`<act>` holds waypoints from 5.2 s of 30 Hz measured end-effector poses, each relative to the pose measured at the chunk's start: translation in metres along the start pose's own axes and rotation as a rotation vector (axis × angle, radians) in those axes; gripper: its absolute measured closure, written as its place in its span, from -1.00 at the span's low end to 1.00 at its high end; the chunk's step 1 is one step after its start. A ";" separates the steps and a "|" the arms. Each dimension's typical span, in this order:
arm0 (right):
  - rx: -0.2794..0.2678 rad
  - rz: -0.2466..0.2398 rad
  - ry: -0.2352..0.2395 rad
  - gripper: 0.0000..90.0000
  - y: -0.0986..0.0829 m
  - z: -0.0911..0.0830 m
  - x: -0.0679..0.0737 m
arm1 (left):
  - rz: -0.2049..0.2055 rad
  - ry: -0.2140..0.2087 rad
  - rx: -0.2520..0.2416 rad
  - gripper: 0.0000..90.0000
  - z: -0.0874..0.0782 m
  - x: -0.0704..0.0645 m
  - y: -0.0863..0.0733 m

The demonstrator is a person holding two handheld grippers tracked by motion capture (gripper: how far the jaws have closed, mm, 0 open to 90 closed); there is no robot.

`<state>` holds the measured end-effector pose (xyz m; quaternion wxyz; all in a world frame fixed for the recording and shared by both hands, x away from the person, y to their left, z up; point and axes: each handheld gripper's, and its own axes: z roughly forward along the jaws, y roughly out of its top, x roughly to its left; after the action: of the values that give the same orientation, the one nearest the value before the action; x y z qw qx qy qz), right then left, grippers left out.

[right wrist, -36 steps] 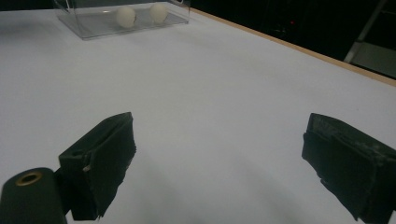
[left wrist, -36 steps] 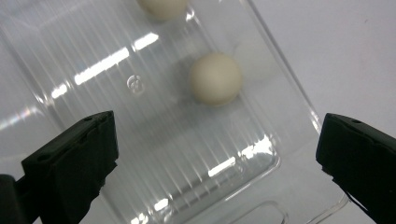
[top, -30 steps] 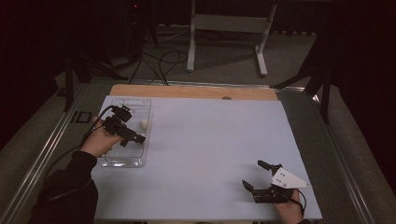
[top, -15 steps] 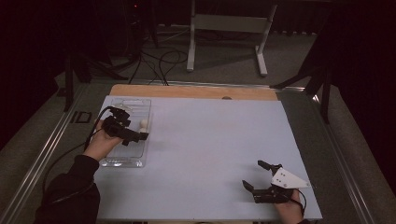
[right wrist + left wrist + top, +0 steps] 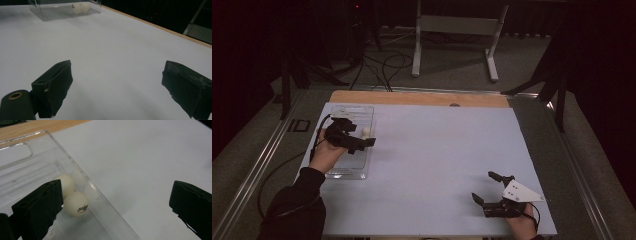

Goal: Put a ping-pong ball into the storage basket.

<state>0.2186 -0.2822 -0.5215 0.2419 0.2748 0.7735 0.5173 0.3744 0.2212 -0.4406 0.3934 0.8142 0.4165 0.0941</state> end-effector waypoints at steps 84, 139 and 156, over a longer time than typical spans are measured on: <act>-0.004 0.006 0.027 -0.79 0.000 0.001 0.000 | 0.229 -0.219 -0.214 -1.00 0.060 -0.113 0.024; -0.001 0.005 0.038 -0.79 0.000 0.002 0.001 | 0.300 -0.337 -0.174 -1.00 0.054 -0.135 -0.038; -0.002 0.007 0.040 -0.79 0.000 0.002 0.001 | 0.316 -0.353 -0.141 -1.00 0.043 -0.131 -0.052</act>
<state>0.2193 -0.2805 -0.5221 0.2249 0.2669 0.7768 0.5243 0.2803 0.1165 -0.4842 0.4964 0.8435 0.2012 0.0398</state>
